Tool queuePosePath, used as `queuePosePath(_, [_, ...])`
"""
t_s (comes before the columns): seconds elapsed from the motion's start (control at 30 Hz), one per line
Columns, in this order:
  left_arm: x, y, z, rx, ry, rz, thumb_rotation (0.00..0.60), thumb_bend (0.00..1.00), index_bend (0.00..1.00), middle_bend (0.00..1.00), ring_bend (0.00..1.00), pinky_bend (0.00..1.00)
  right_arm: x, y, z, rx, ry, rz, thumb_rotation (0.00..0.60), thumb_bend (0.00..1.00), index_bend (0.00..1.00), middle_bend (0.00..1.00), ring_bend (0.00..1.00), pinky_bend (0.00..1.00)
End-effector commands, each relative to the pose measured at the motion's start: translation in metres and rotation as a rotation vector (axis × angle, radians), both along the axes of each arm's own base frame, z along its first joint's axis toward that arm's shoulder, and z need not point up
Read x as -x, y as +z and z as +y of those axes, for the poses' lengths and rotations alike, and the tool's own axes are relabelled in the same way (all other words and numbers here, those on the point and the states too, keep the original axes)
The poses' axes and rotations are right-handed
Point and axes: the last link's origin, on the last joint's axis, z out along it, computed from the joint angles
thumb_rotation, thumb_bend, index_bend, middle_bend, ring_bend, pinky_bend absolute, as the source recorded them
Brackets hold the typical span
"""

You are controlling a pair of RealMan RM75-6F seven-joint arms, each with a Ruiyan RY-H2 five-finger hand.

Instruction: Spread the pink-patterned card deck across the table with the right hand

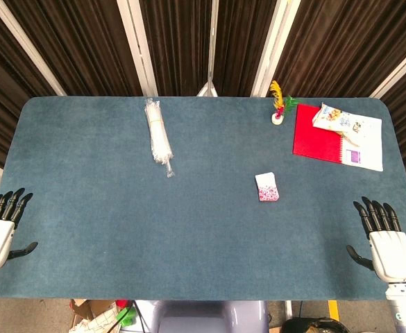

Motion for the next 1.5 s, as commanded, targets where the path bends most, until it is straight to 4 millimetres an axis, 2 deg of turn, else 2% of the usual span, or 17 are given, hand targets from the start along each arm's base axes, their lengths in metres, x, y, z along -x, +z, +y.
queuePosePath(0.03, [0.0, 0.0, 0.0, 0.0, 0.001, -0.001, 0.6, 0.0, 0.0, 0.0, 0.0, 0.0, 0.0, 0.0, 0.0, 0.0, 0.001, -0.001, 0.6, 0.26, 0.0, 0.0, 0.0, 0.0])
queuePosePath(0.47, [0.0, 0.001, 0.0, 0.0, 0.0, -0.013, 0.6, 0.0, 0.0, 0.0, 0.0, 0.0, -0.006, -0.001, -0.006, -0.009, 0.0, -0.041, 0.6, 0.26, 0.0, 0.0, 0.0, 0.0])
queuePosePath(0.57, [0.0, 0.001, 0.001, 0.001, 0.005, -0.019, 0.6, 0.0, 0.0, 0.0, 0.0, 0.0, -0.011, -0.001, -0.015, -0.014, 0.003, -0.037, 0.6, 0.26, 0.0, 0.0, 0.0, 0.0])
queuePosePath(0.8, [0.001, 0.004, 0.002, -0.003, 0.014, -0.035, 0.6, 0.0, 0.0, 0.0, 0.0, 0.0, -0.035, -0.009, -0.057, -0.058, 0.028, 0.025, 0.6, 0.26, 0.0, 0.0, 0.0, 0.0])
queuePosePath(0.93, [0.0, 0.003, 0.003, 0.004, 0.013, -0.039, 0.6, 0.0, 0.0, 0.0, 0.0, 0.0, -0.06, -0.022, -0.092, -0.118, 0.039, 0.053, 0.6, 0.26, 0.0, 0.0, 0.0, 0.0])
queuePosePath(1.17, [0.002, 0.007, 0.004, 0.004, 0.023, -0.059, 0.6, 0.0, 0.0, 0.0, 0.0, 0.0, -0.09, -0.055, -0.135, -0.224, 0.02, 0.096, 0.6, 0.26, 0.0, 0.0, 0.0, 0.0])
queuePosePath(1.5, [0.001, 0.007, 0.004, 0.025, 0.026, -0.067, 0.6, 0.0, 0.0, 0.0, 0.0, 0.0, -0.108, -0.112, -0.173, -0.348, -0.047, 0.132, 0.6, 0.26, 0.0, 0.0, 0.0, 0.0])
